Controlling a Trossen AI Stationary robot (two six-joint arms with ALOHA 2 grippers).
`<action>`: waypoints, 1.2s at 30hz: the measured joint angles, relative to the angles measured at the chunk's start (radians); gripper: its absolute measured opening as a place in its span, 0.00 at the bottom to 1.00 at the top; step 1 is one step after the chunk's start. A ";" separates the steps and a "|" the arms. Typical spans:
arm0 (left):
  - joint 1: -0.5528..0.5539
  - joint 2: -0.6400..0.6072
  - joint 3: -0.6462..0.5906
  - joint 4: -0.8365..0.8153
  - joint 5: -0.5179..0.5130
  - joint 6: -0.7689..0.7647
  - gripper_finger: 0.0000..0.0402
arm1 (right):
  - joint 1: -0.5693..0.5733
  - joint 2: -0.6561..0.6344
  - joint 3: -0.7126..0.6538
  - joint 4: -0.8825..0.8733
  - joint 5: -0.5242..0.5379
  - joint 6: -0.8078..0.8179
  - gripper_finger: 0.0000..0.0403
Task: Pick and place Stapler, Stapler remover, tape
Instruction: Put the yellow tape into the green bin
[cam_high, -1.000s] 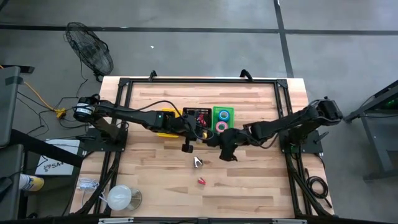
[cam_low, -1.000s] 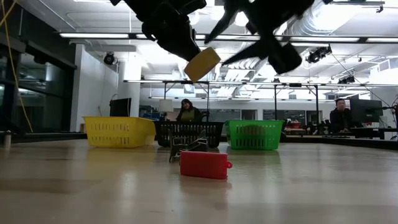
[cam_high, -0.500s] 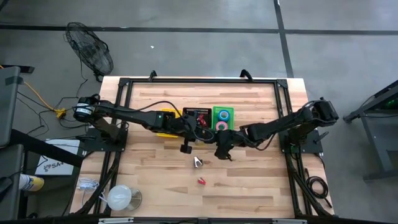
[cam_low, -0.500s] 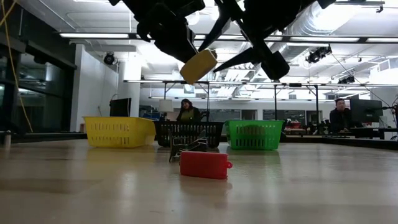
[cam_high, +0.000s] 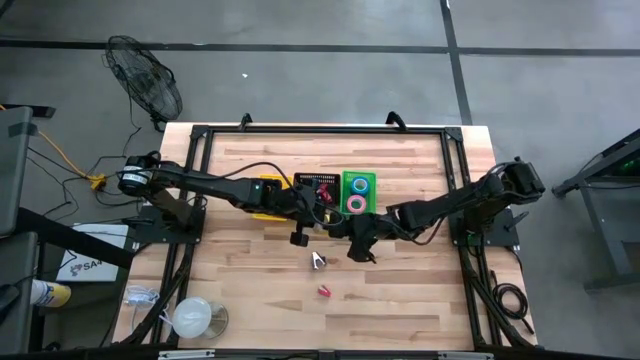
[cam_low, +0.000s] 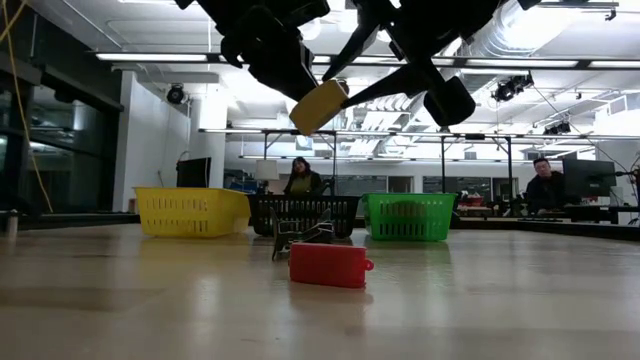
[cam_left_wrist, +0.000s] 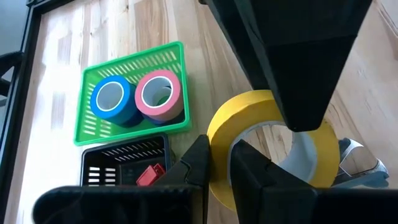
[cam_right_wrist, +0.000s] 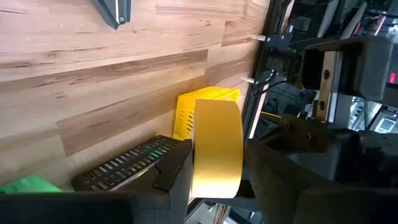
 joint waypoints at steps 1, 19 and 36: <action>0.000 0.000 0.000 0.000 0.000 0.000 0.08 | 0.000 0.000 0.000 -0.001 0.003 0.000 0.34; 0.000 0.000 0.000 0.000 -0.003 0.000 0.21 | -0.001 0.000 0.000 0.004 0.032 0.061 0.26; 0.000 0.000 0.104 -0.123 0.003 0.066 0.45 | -0.001 -0.001 0.000 -0.097 0.051 0.220 0.26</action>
